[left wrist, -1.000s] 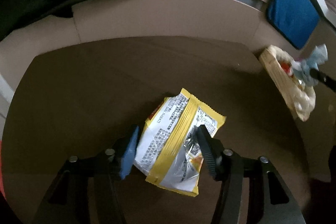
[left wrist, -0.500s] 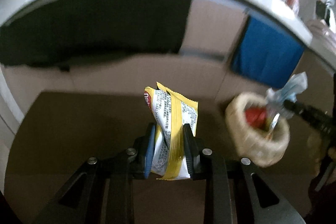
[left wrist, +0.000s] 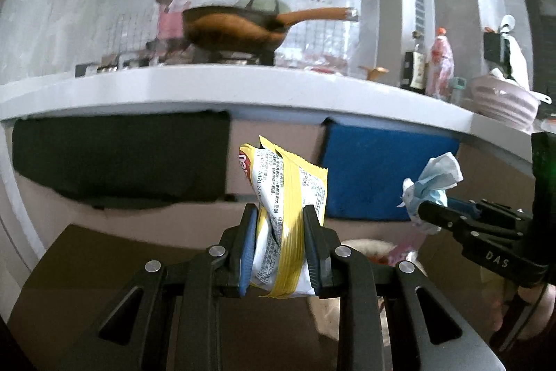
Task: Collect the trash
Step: 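Lift the snack packet and tissue and carry them toward the bin, then lower the packet and tissue into the bin and open both tools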
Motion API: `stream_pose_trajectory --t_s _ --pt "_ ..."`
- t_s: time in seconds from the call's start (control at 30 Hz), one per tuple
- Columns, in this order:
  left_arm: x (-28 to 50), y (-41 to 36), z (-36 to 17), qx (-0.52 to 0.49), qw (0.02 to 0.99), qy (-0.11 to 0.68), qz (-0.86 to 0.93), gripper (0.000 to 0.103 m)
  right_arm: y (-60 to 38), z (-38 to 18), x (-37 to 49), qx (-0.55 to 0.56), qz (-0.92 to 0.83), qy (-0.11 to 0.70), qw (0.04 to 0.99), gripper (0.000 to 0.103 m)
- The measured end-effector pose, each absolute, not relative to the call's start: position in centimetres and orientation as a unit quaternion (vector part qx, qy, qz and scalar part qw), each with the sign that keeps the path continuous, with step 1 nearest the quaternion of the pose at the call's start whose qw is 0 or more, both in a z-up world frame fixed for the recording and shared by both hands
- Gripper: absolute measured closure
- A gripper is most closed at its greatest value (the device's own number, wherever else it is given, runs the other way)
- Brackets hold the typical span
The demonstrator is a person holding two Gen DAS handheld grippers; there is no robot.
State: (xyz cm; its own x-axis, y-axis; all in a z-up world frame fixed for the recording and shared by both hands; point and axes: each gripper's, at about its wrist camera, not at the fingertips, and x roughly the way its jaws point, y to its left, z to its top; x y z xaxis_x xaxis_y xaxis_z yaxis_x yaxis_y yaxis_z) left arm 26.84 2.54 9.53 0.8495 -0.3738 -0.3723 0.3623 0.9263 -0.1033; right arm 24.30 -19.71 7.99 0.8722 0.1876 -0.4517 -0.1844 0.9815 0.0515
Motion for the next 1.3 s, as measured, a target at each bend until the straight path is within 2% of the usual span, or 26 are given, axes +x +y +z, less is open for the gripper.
stream_pose_trajectory --t_s 0.3,0.5,0.87,1.3 --pt "25.0 -2.8 11.3 -0.021 0.966 0.156 -0.204 0.076 -23.8 10.2 22.9 -0.003 0.074 0.205 0.976 0.075" --pt "24.2 -6.6 10.5 -0.021 0.964 0.146 -0.219 0.076 -26.7 10.0 22.1 0.003 0.060 0.202 0.978 0.075" --pt "26.1 -9.8 6.0 -0.033 0.952 0.200 -0.229 0.076 -30.7 5.6 22.9 0.055 0.062 0.234 0.969 0.075" --pt "32.9 -12.3 -4.2 -0.052 0.898 0.360 -0.247 0.076 -32.7 -2.6 29.0 0.112 0.084 0.320 0.937 0.074"
